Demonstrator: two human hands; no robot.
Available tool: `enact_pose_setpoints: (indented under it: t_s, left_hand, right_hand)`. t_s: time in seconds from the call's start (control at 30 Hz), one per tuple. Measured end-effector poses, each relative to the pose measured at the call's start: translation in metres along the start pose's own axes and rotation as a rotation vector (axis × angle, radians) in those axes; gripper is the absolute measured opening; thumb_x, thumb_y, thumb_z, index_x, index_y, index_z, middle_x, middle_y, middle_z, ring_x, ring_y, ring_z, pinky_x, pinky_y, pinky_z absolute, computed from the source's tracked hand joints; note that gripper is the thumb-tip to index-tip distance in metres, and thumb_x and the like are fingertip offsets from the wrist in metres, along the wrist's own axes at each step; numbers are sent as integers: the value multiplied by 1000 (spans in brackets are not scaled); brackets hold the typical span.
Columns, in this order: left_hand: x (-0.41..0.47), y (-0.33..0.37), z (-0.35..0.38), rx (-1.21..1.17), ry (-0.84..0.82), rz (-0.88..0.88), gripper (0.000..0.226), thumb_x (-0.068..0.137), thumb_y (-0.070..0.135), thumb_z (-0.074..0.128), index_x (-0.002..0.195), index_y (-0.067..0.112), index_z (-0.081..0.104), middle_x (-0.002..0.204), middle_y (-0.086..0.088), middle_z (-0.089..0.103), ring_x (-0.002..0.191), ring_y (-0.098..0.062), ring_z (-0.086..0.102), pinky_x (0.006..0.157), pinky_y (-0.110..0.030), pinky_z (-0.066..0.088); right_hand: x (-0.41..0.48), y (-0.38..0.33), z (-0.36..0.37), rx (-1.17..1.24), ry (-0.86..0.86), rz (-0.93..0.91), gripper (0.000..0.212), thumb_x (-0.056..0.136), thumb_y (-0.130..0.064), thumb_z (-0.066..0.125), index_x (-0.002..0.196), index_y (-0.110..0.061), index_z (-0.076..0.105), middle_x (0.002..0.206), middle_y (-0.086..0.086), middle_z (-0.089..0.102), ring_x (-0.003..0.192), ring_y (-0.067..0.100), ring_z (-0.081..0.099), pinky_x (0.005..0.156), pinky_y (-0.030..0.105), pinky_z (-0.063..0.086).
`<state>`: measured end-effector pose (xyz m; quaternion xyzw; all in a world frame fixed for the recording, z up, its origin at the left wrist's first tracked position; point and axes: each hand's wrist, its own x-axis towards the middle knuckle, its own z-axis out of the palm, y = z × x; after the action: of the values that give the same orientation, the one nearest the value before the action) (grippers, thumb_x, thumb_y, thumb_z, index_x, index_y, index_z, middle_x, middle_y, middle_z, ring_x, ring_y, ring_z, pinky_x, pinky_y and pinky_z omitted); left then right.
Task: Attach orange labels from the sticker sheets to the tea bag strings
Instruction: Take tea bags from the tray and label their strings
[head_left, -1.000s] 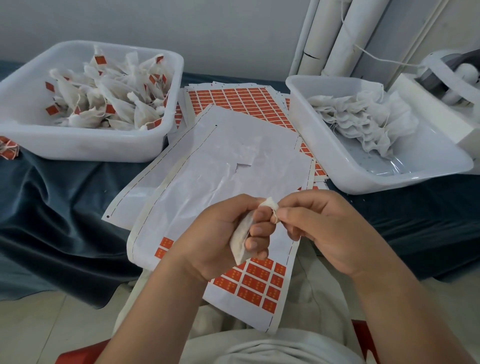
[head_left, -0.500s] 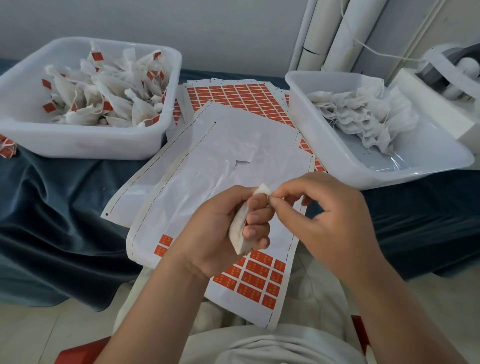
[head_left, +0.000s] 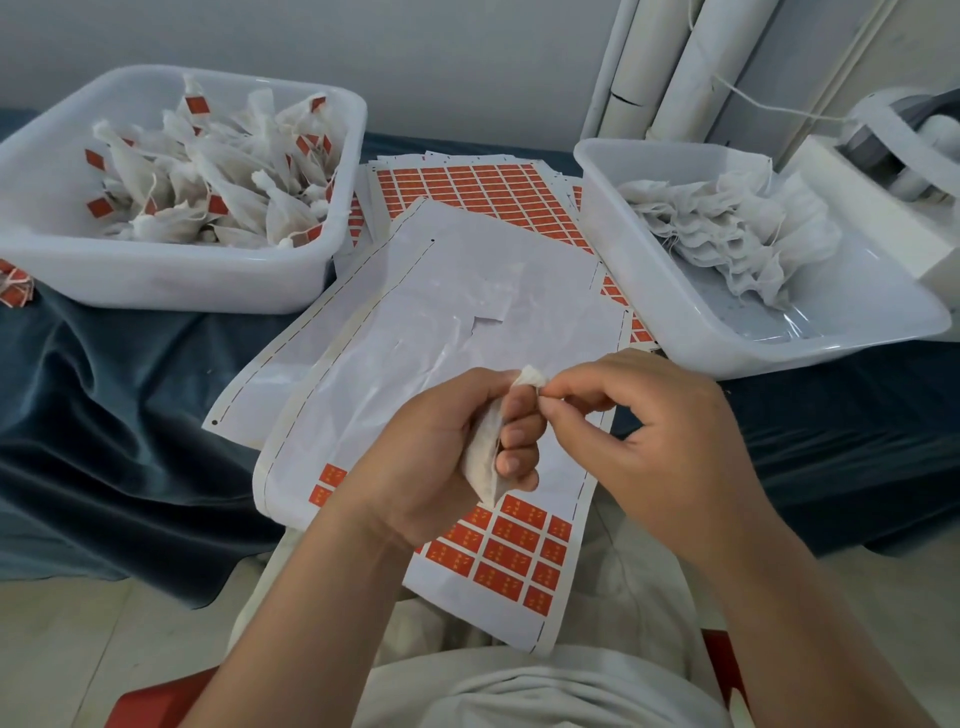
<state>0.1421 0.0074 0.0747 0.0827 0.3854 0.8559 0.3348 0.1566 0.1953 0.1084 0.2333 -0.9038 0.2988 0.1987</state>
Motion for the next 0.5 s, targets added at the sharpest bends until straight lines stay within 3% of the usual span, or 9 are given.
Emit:
enact_pose_setpoints:
  t_s: [0.17,0.23,0.3,0.33,0.43,0.5]
  left_hand:
    - [-1,2,2,175,15,31,39,104,36,45,71,20,58,67,2,50,56,-10,49,69,-28,50]
    - [-2,3,3,322,72,78,40,103,43,50,71,23,62,68,2,52,59,-11,52,70,-30,50]
    - [-2,2,5,456,161,123,38,99,48,55,72,25,67,70,2,57,63,-11,55,74,-31,52]
    - [-2,1,7,487,204,135,38,98,50,55,74,25,69,71,1,59,65,-12,56,75,-31,53]
    - [0,-4,12,591,299,153,40,102,53,47,82,26,69,73,2,65,68,-14,61,81,-37,58]
    - [1,-8,15,679,341,165,44,108,52,40,89,22,65,73,3,68,68,-13,66,80,-34,60]
  right_hand:
    - [1,0,-3,164,-121,194,7,95,-25,74,89,-29,75,76,-22,68,86,1,66,72,9,47]
    - [3,3,-6,323,-217,316,6,92,-34,72,88,-32,76,82,-14,74,84,9,70,73,21,57]
    - [5,7,-12,531,-314,398,17,87,-43,71,88,-28,79,87,0,77,86,22,74,81,43,62]
    - [5,9,-14,617,-344,416,21,84,-45,70,87,-26,79,86,2,77,86,23,74,83,44,62]
    - [7,10,-15,742,-392,406,13,85,-36,70,83,-27,79,77,-6,73,73,4,65,73,19,53]
    - [7,10,-13,772,-441,393,14,91,-28,66,83,-24,76,79,-2,75,72,4,66,70,16,50]
